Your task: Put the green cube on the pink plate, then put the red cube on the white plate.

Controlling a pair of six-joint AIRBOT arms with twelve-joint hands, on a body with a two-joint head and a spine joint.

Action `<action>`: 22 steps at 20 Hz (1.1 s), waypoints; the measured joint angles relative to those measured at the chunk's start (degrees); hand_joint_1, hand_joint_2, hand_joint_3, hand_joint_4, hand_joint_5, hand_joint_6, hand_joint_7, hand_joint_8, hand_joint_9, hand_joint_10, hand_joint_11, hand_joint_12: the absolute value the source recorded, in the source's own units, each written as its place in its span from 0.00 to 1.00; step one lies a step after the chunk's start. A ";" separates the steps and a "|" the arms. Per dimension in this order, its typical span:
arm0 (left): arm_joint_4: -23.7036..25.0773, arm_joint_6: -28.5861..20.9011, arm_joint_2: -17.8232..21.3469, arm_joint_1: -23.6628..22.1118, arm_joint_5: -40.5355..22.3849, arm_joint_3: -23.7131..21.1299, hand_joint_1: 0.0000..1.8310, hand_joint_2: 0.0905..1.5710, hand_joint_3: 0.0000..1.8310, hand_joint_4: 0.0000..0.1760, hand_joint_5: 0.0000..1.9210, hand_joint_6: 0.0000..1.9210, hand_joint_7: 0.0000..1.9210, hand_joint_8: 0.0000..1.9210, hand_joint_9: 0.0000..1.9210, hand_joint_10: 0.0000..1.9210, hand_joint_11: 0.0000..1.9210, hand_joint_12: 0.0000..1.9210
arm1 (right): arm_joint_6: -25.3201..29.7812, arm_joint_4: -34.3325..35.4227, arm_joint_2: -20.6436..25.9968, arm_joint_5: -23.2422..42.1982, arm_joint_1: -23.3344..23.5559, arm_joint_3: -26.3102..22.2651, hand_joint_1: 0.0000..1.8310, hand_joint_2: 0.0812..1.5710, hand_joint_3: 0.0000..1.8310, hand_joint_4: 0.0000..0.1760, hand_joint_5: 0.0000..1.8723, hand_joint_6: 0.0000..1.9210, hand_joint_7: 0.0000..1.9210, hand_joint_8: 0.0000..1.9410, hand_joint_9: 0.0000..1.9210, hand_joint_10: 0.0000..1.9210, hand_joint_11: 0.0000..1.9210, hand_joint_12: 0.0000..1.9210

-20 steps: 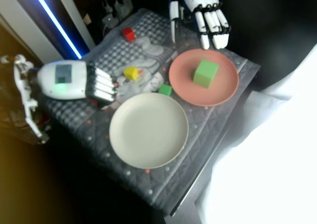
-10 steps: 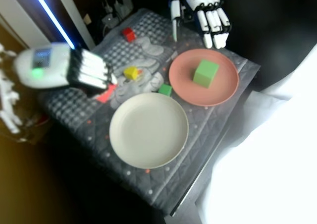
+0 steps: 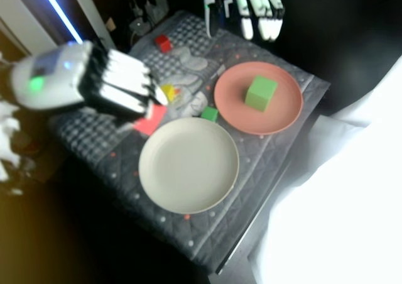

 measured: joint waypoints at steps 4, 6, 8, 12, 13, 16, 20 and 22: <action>0.33 -0.07 0.07 0.31 -2.01 -0.04 0.33 0.68 0.00 0.59 0.12 0.00 0.15 0.01 0.14 0.02 0.00 0.71 | 0.04 -0.20 -5.16 3.28 1.62 4.72 0.72 0.80 0.00 0.00 0.40 0.59 0.35 0.84 0.31 0.91 0.33 1.00; 0.87 -0.04 0.07 0.31 -2.23 -0.04 0.32 0.67 0.00 0.67 0.12 0.00 0.15 0.01 0.14 0.02 0.00 0.66 | 0.04 -0.20 -6.88 4.90 1.66 6.67 0.74 0.76 0.00 0.00 0.42 0.55 0.42 0.72 0.37 0.85 0.34 1.00; 0.94 -0.04 0.07 0.28 -2.19 -0.04 0.33 0.67 0.00 0.69 0.12 0.00 0.14 0.00 0.13 0.01 0.00 0.60 | 0.07 -0.24 -8.00 7.32 1.79 8.02 0.74 0.77 0.00 0.00 0.36 0.64 0.42 0.72 0.37 0.83 0.35 0.94; 1.62 -0.07 0.07 0.31 -2.60 -0.04 0.33 0.68 0.00 0.79 0.12 0.00 0.12 0.00 0.12 0.01 0.00 0.54 | 1.77 0.09 -10.16 13.88 1.81 12.41 0.75 0.75 0.00 0.00 0.38 0.60 0.46 0.64 0.43 0.79 0.37 0.92; 1.64 -0.07 0.07 0.31 -2.71 -0.04 0.32 0.68 0.00 0.79 0.11 0.00 0.14 0.01 0.13 0.01 0.00 0.56 | 1.86 0.24 -10.88 15.10 1.81 13.11 0.74 0.76 0.00 0.00 0.36 0.65 0.43 0.67 0.40 0.80 0.37 0.90; 1.64 -0.07 0.07 0.31 -2.89 -0.04 0.33 0.69 0.00 0.82 0.11 0.00 0.16 0.01 0.15 0.02 0.00 0.56 | 2.19 -0.07 -13.05 17.57 1.77 14.25 0.74 0.76 0.00 0.00 0.33 0.73 0.42 0.67 0.42 0.75 0.39 0.80; 1.53 -0.07 0.13 0.59 -3.13 -0.04 0.32 0.71 0.00 0.63 0.11 0.00 0.18 0.01 0.16 0.02 0.00 0.59 | 2.54 -0.02 -13.73 18.38 1.77 14.75 0.66 0.67 0.00 0.00 0.15 0.28 0.19 0.17 0.17 0.31 0.06 0.72; 1.64 -0.07 0.13 0.61 -3.13 -0.04 0.32 0.72 0.00 0.63 0.12 0.00 0.18 0.00 0.17 0.02 0.00 0.59 | 2.60 0.07 -12.50 19.02 1.79 13.33 0.54 0.57 0.00 0.27 0.00 0.01 0.00 0.00 0.00 0.01 0.00 0.05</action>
